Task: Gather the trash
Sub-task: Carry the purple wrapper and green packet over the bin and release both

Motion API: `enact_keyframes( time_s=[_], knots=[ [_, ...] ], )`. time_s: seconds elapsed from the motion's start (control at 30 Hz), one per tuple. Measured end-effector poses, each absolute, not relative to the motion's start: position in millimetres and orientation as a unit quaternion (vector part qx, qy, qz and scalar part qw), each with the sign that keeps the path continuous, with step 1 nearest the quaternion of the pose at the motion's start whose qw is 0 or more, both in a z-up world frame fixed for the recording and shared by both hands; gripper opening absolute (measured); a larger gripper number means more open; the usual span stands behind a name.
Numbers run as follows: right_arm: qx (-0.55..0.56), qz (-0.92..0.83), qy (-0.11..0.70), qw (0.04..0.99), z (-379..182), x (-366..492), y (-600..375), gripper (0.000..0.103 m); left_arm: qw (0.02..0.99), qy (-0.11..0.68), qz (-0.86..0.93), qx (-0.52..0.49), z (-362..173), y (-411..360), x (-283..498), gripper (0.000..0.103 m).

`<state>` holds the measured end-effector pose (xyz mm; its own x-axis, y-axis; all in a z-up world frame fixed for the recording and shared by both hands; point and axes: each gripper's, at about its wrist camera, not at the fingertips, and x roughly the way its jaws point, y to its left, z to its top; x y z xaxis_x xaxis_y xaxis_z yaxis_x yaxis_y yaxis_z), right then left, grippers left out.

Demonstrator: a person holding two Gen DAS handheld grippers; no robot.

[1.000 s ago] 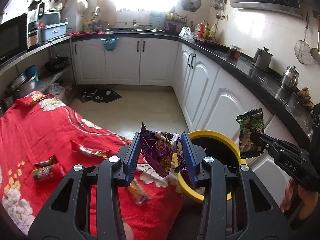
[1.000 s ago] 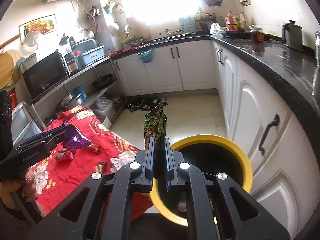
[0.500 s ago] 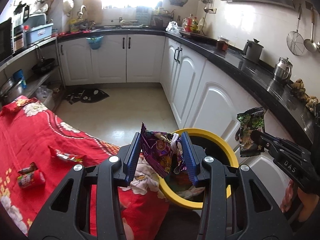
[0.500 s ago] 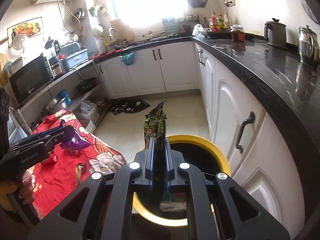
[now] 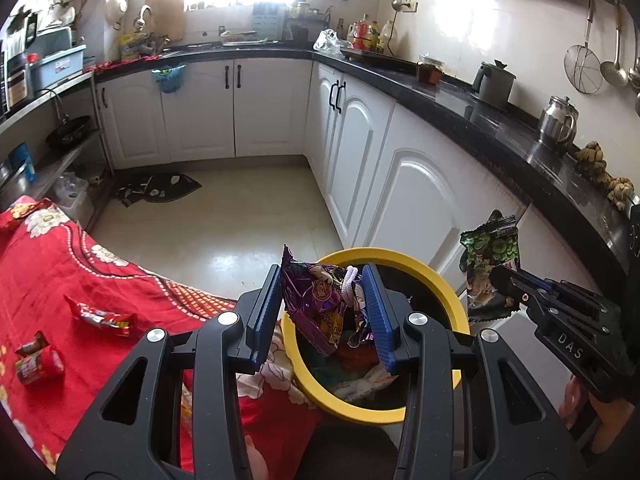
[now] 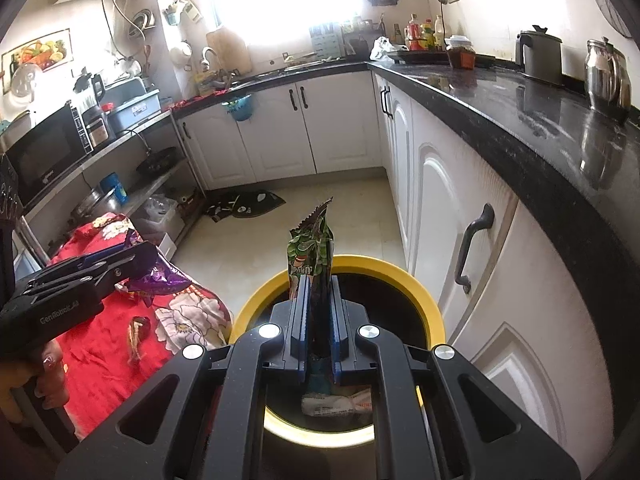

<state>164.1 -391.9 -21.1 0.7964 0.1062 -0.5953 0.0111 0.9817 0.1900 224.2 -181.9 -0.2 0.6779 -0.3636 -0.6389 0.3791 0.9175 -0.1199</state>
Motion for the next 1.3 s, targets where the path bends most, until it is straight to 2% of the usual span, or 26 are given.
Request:
enact_keyframes(
  time_s=[0.77, 0.97, 1.03, 1.13, 1.17, 1.23, 1.3],
  knots=[
    [0.085, 0.019, 0.399, 0.913, -85.4, 192.6, -386.7, 0.009, 0.886, 0.414, -0.208, 0.003, -54.9, -202.8, 269.3, 0.034],
    [0.089, 0.015, 0.414, 0.906, -98.5, 200.0, -390.3, 0.012, 0.878, 0.431, -0.209, 0.003, -67.5, -208.6, 278.8, 0.035],
    [0.092, 0.007, 0.417, 0.904, -101.4, 201.2, -392.3, 0.016, 0.876, 0.436, -0.207, 0.001, -70.5, -209.1, 281.1, 0.041],
    [0.096, 0.003, 0.420, 0.903, -103.7, 199.8, -393.8, 0.022, 0.876, 0.440, -0.198, -0.002, -73.5, -205.5, 283.5, 0.044],
    [0.096, 0.000, 0.420, 0.903, -103.7, 199.6, -394.2, 0.029, 0.876, 0.441, -0.196, -0.003, -74.2, -204.1, 283.7, 0.045],
    [0.100, -0.002, 0.418, 0.903, -103.0, 198.8, -395.1, 0.033, 0.876, 0.443, -0.192, -0.006, -75.0, -200.7, 284.1, 0.054],
    [0.098, -0.004, 0.417, 0.904, -102.0, 198.6, -394.9, 0.039, 0.878, 0.442, -0.186, -0.007, -74.0, -197.3, 283.8, 0.058]
  ],
)
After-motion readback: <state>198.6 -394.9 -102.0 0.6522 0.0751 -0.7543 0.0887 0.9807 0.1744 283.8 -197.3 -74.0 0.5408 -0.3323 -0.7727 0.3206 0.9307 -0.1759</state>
